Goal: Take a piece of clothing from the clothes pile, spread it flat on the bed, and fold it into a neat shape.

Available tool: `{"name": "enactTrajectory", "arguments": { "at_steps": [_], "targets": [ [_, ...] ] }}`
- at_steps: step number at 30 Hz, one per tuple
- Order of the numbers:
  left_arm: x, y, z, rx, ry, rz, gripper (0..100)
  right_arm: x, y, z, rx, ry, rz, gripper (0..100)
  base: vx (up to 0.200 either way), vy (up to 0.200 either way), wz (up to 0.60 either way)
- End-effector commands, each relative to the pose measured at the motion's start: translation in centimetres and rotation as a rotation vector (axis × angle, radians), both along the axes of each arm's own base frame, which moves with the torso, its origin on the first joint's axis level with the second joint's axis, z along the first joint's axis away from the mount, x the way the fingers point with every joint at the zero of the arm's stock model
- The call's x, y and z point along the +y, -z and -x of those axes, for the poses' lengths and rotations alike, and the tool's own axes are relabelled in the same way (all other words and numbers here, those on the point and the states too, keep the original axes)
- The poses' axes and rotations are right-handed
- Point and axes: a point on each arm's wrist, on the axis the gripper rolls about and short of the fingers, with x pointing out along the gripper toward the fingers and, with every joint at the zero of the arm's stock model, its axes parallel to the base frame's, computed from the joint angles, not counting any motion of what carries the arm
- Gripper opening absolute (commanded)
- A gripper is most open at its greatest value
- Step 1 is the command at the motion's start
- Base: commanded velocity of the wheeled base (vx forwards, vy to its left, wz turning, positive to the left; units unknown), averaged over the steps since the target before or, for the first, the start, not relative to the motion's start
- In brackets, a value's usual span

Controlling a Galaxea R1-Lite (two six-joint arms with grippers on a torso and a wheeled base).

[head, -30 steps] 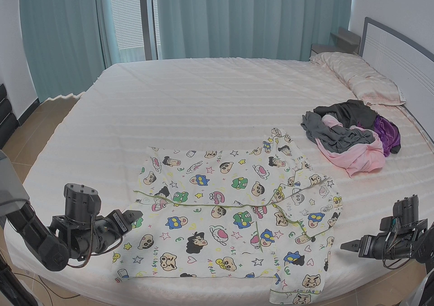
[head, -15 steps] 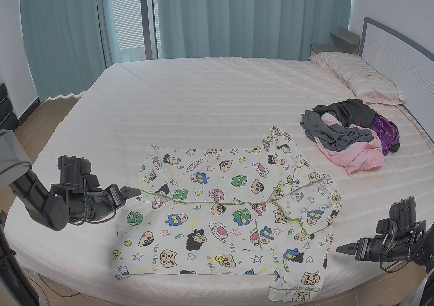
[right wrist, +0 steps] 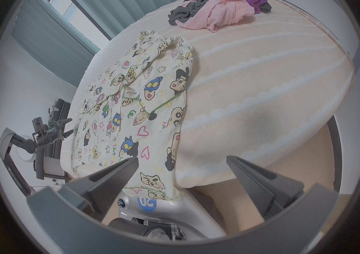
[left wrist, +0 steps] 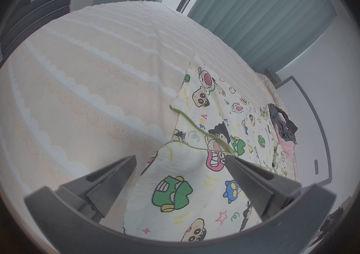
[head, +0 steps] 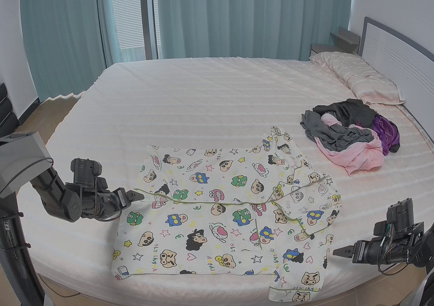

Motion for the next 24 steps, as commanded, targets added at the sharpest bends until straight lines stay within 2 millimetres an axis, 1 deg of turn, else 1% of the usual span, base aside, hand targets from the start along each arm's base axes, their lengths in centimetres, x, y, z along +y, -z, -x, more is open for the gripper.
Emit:
{"name": "enactTrajectory", "arguments": {
  "at_steps": [1,2,12,15,19,21,24],
  "targets": [
    [-0.1,0.6,0.0,0.016,0.003,-0.001,100,0.0,0.0,0.0,0.001,-0.003,0.000,100,0.000,0.000,0.00],
    [-0.1,0.6,0.1,0.018,0.001,-0.003,0,0.0,0.0,0.0,0.001,-0.002,0.001,100,0.000,0.000,0.00],
    [-0.1,0.1,0.7,0.018,-0.003,-0.013,0,0.0,0.0,0.0,0.002,-0.002,-0.001,100,0.000,0.000,0.00],
    [-0.7,-0.1,1.3,0.019,0.012,-0.021,0,0.0,0.0,0.0,0.002,-0.002,-0.001,100,0.000,0.000,0.00],
    [-2.5,-0.3,2.6,0.021,0.072,-0.052,0,0.0,0.0,0.0,0.002,-0.002,-0.001,100,0.000,0.000,0.00],
    [-3.6,-0.1,3.3,0.029,0.115,-0.073,0,0.0,0.0,0.0,0.002,-0.002,-0.001,100,0.000,0.000,0.00],
    [-5.1,0.3,3.9,0.028,0.147,-0.108,0,0.0,0.0,0.0,0.003,-0.003,0.000,100,0.000,0.000,0.00]
  ]
}}
